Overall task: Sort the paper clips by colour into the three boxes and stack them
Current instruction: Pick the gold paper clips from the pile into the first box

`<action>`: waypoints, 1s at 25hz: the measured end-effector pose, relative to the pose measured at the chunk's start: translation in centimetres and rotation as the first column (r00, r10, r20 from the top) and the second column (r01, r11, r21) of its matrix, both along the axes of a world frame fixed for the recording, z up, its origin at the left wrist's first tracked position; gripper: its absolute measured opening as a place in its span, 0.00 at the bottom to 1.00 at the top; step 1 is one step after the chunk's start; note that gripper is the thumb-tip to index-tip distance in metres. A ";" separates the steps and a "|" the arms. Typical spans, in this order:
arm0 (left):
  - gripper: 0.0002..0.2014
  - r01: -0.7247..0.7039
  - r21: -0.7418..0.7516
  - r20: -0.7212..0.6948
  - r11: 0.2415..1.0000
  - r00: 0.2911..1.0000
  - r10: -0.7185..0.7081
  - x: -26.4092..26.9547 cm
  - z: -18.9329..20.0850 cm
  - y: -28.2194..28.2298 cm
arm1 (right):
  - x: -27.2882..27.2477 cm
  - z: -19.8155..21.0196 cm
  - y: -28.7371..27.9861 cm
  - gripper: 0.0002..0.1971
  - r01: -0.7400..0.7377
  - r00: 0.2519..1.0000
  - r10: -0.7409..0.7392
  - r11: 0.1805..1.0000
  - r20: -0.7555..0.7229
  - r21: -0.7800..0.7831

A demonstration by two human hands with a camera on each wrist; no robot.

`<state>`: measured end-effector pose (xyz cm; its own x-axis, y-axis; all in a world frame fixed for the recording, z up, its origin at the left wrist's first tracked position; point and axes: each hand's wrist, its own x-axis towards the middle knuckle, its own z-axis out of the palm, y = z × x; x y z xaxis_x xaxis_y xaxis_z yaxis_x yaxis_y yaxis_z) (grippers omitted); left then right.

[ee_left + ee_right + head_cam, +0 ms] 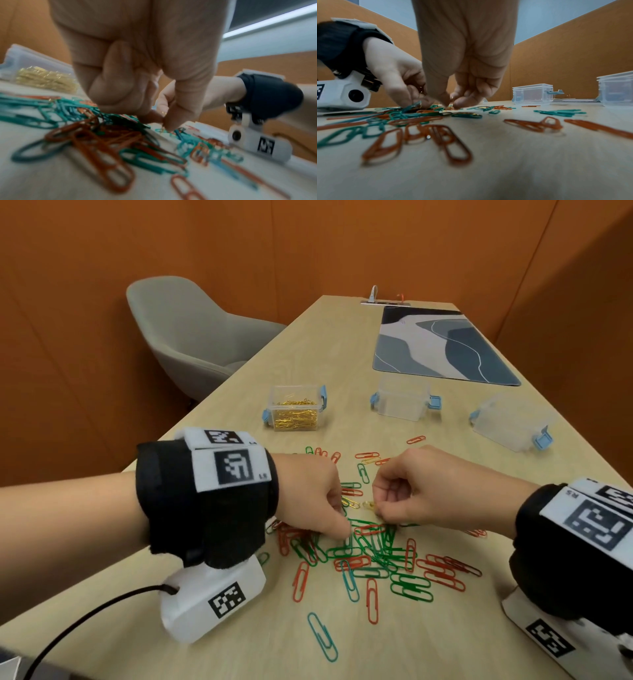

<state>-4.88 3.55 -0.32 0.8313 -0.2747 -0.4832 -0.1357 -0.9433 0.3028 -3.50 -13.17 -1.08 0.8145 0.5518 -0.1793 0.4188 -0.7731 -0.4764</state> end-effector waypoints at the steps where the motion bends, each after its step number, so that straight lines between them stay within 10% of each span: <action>1: 0.08 -0.102 -0.105 -0.083 0.989 0.992 0.093 0.1 0.1 0.2 | 0.0 0.1 -0.1 0.04 0.018 0.999 -0.021 0.997 0.046 0.069; 5: 0.04 -0.589 -0.509 -0.569 0.628 0.777 0.269 0.6 0.8 1.0 | -0.1 0.5 0.0 0.03 -0.002 0.987 -0.055 0.937 0.152 0.349; 11: 0.12 -0.678 -0.663 -0.663 0.317 0.729 0.172 1.3 0.0 -0.6 | -0.8 0.9 0.3 0.02 -0.094 0.977 -0.006 0.887 0.215 0.453; 16: 0.11 -0.639 -0.590 -0.566 0.493 0.763 0.312 2.1 0.3 -0.5 | 0.3 0.1 -0.5 0.03 0.075 0.964 -0.136 0.963 0.227 0.258; 20: 0.06 -0.135 -0.300 0.119 0.944 0.977 0.178 2.3 0.6 0.2 | 0.8 -0.4 -1.1 0.04 0.222 0.970 -0.220 0.975 0.107 -0.005; 25: 0.07 0.138 -0.032 0.312 0.990 0.942 -0.121 2.0 0.7 -1.1 | 0.3 0.3 -1.2 0.03 0.269 0.961 -0.266 0.963 0.072 -0.036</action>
